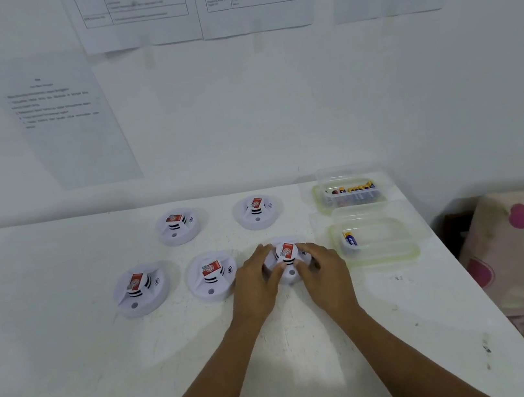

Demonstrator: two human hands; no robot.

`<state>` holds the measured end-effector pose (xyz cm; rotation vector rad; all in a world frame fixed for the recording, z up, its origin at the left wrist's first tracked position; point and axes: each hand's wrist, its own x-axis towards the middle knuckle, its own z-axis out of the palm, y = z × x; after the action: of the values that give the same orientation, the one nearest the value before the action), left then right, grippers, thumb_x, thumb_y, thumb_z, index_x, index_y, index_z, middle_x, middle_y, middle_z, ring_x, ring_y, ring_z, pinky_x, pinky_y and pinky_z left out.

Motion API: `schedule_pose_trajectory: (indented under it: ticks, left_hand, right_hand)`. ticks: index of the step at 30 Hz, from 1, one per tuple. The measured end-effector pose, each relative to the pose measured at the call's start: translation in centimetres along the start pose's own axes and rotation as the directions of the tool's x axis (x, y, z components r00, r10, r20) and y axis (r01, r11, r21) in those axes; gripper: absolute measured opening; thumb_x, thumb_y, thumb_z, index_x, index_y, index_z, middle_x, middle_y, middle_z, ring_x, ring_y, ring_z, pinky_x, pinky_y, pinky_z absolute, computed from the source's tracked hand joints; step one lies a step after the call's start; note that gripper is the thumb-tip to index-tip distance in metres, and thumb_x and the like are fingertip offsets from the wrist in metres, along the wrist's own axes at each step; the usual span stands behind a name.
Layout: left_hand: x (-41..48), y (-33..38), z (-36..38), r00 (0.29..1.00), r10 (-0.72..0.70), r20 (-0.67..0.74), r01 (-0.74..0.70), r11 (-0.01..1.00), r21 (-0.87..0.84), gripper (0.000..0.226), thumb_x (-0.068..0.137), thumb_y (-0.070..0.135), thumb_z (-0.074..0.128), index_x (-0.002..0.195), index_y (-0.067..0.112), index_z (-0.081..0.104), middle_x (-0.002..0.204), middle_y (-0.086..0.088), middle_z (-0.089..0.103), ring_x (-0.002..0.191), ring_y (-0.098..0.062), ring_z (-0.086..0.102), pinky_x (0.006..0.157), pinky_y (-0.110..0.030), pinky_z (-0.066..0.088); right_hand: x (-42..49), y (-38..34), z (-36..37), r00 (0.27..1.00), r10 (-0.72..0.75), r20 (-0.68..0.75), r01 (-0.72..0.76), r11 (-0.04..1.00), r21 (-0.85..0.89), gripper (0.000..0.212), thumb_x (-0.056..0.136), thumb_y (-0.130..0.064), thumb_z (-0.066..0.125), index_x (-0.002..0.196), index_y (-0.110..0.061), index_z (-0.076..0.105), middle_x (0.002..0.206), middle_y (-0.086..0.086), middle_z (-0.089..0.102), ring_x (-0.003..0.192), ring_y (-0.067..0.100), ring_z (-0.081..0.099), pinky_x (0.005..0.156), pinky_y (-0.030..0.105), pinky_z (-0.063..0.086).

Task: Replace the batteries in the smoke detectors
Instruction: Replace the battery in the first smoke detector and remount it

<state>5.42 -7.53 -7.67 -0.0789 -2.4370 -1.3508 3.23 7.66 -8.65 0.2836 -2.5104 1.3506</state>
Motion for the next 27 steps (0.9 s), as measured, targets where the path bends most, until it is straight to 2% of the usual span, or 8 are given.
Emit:
schedule_pose_trajectory:
  ticks: [4,7,9,12,16,19,23,27]
  left_hand:
    - [-0.3,0.3,0.2,1.0,-0.03,0.007,0.03,1.0,-0.001,0.037,0.091,0.041,0.056,0.119,0.018,0.059,0.108,0.012,0.064,0.093,0.003,0.061,0.083,-0.002,0.042]
    - [-0.3,0.1,0.3,0.999,-0.034,0.017,0.034,0.999,0.021,0.037,0.094,0.04,0.054,0.122,0.016,0.057,0.114,0.008,0.065,0.101,-0.006,0.062,0.092,-0.018,0.05]
    - [-0.7,0.4,0.2,0.999,-0.046,-0.024,0.047,0.998,0.044,0.041,0.097,0.036,0.053,0.133,0.017,0.05,0.129,0.012,0.055,0.116,-0.001,0.051,0.107,-0.017,0.038]
    - [-1.5,0.4,-0.7,0.994,-0.026,-0.107,0.041,0.989,0.143,0.049,0.098,0.028,0.054,0.143,0.014,0.042,0.143,0.009,0.042,0.134,-0.005,0.032,0.109,-0.006,0.012]
    - [-1.2,-1.8,-4.2,0.973,0.215,-0.082,-0.144,0.846,0.513,0.048,0.092,0.04,0.051,0.133,0.016,0.054,0.146,-0.006,0.048,0.143,-0.023,0.032,0.12,-0.041,0.017]
    - [-0.3,-4.3,-7.2,0.99,0.129,0.062,-0.137,0.726,0.674,0.066,0.083,0.063,0.045,0.134,0.023,0.056,0.149,-0.007,0.045,0.142,-0.034,0.034,0.116,-0.057,0.015]
    - [0.8,-5.6,-8.9,0.98,0.088,0.177,-0.18,0.768,0.615,0.064,0.079,0.068,0.046,0.126,0.027,0.063,0.137,-0.006,0.056,0.125,-0.033,0.051,0.103,-0.053,0.042]
    - [1.2,-4.8,-8.9,0.993,0.088,0.082,-0.117,0.856,0.503,0.057,0.079,0.066,0.048,0.12,0.029,0.066,0.125,0.002,0.061,0.115,-0.024,0.053,0.094,-0.042,0.042]
  right_hand:
    - [-0.3,-0.1,-0.2,1.0,0.0,-0.021,0.001,1.0,0.012,0.034,0.092,-0.027,0.064,0.125,-0.018,0.063,0.12,-0.004,0.067,0.108,0.012,0.062,0.094,0.028,0.052]
    - [-0.3,-0.2,-0.2,1.0,0.011,-0.017,-0.011,1.0,0.019,0.034,0.092,-0.027,0.064,0.125,-0.018,0.062,0.122,-0.003,0.066,0.109,0.012,0.06,0.094,0.022,0.05]
    - [-0.6,-0.2,-0.3,0.999,-0.022,-0.029,0.023,1.0,0.011,0.033,0.094,-0.029,0.061,0.125,-0.017,0.061,0.123,-0.002,0.064,0.113,0.013,0.057,0.099,0.018,0.044]
    - [-1.0,-0.8,-0.7,0.992,-0.104,-0.077,0.101,0.994,-0.053,0.039,0.093,-0.037,0.049,0.119,-0.012,0.062,0.122,0.002,0.064,0.117,0.018,0.054,0.103,0.003,0.025]
    - [-1.6,-2.0,-0.7,0.95,-0.275,-0.145,0.265,0.961,-0.086,0.026,0.09,-0.023,0.05,0.105,-0.01,0.067,0.111,0.001,0.065,0.107,0.018,0.053,0.097,0.016,0.038]
    - [-2.7,-3.1,0.2,0.937,-0.302,-0.174,0.296,0.953,-0.059,0.021,0.089,-0.018,0.05,0.099,-0.011,0.067,0.103,-0.002,0.065,0.101,0.012,0.051,0.091,0.021,0.042]
    - [-4.0,-4.8,1.7,0.945,-0.283,-0.161,0.284,0.959,-0.018,0.022,0.088,-0.013,0.046,0.091,-0.011,0.067,0.092,-0.003,0.068,0.093,0.011,0.055,0.086,0.021,0.045]
    - [-3.9,-7.0,3.2,0.963,-0.247,-0.112,0.253,0.966,0.046,0.024,0.086,-0.006,0.045,0.086,-0.011,0.068,0.085,-0.006,0.068,0.084,0.004,0.058,0.079,0.013,0.044]
